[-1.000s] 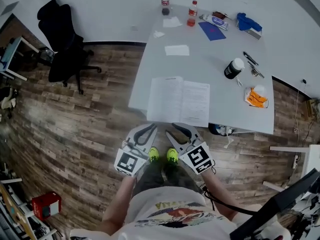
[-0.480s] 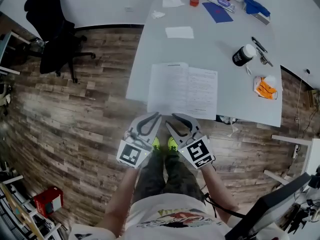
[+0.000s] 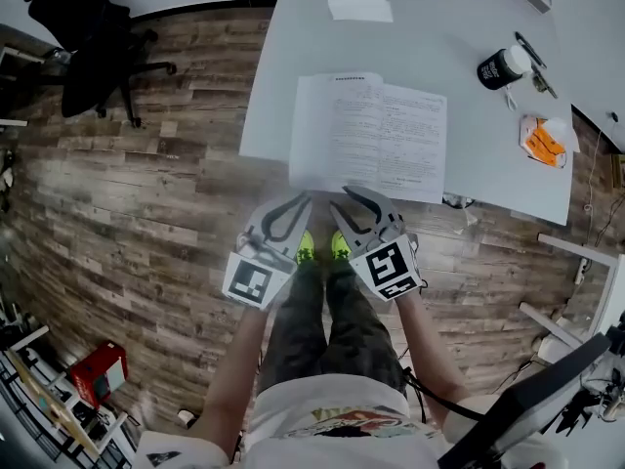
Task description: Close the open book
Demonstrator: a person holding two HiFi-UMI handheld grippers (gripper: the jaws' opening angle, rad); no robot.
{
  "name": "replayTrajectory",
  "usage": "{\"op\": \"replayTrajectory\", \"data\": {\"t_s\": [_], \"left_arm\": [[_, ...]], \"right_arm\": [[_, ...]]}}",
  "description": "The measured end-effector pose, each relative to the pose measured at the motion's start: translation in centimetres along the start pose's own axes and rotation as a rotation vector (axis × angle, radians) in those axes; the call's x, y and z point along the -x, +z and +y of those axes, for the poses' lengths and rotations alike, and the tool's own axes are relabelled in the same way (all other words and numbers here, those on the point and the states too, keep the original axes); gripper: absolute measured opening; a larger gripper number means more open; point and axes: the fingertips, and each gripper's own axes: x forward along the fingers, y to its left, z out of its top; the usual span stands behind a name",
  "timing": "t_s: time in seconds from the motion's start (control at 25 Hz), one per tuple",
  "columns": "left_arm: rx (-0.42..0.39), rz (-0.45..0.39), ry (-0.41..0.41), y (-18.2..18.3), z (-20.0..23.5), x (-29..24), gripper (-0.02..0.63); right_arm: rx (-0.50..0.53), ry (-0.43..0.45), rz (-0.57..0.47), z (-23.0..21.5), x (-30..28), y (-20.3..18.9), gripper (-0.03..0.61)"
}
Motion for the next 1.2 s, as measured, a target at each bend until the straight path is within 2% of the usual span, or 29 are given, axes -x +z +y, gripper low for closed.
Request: {"op": "replayTrajectory", "data": {"t_s": [0.12, 0.28, 0.56, 0.76, 1.2], "left_arm": [[0.015, 0.008, 0.007, -1.5, 0.4, -0.1, 0.014], [0.034, 0.009, 0.009, -3.1, 0.7, -0.5, 0.014], [0.07, 0.004, 0.008, -5.0, 1.3, -0.8, 0.014], [0.08, 0.019, 0.009, -6.1, 1.9, -1.0, 0.014], [0.111, 0.016, 0.003, -7.4, 3.0, -0.5, 0.014]], "right_arm": [[0.048, -0.013, 0.047, -0.2, -1.1, -1.8, 0.101], [0.104, -0.044, 0.096, -0.6, -2.3, -3.7, 0.15], [0.197, -0.092, 0.176, -0.7, -4.5, -6.3, 0.158], [0.258, -0.13, 0.243, -0.5, -6.2, -8.3, 0.195], [0.377, -0.284, 0.323, -1.2, -8.1, -9.3, 0.195]]}}
